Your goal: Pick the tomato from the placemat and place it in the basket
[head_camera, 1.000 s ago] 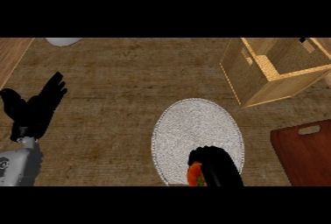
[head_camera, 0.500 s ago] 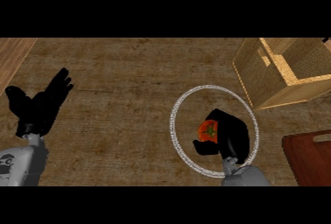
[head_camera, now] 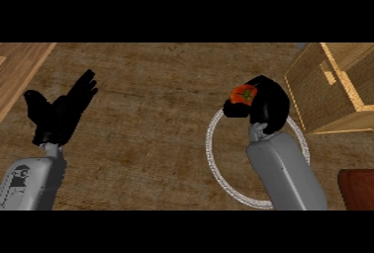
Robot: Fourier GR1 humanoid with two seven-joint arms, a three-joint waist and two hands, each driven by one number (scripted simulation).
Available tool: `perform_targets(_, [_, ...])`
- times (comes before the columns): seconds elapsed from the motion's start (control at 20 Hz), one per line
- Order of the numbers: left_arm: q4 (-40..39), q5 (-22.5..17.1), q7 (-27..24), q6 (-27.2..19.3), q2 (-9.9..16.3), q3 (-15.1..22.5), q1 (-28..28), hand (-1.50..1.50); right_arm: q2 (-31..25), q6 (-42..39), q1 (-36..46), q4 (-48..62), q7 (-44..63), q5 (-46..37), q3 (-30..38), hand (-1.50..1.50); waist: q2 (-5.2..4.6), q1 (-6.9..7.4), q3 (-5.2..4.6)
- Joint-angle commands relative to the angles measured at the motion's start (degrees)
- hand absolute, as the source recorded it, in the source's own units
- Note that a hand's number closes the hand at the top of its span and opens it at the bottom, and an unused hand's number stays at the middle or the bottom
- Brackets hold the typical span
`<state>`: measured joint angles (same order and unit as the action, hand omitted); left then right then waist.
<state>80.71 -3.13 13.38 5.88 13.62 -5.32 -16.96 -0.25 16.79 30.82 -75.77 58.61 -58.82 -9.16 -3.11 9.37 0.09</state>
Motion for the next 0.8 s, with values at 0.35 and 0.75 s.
perform_targets(0.35, [-1.44,0.9,1.21,-0.57,-0.9,1.22,-3.41,0.0,0.23,14.0,25.28,13.16,9.21,-15.15,8.56,1.5,0.21,1.26,-0.48])
perform_targets(0.75, [-1.98,1.19,1.41,-1.4,-0.96,0.78,-3.66,0.0,-0.71,13.17,37.63,25.0,15.17,-26.86,16.78,1.5,0.41,0.19,-0.55])
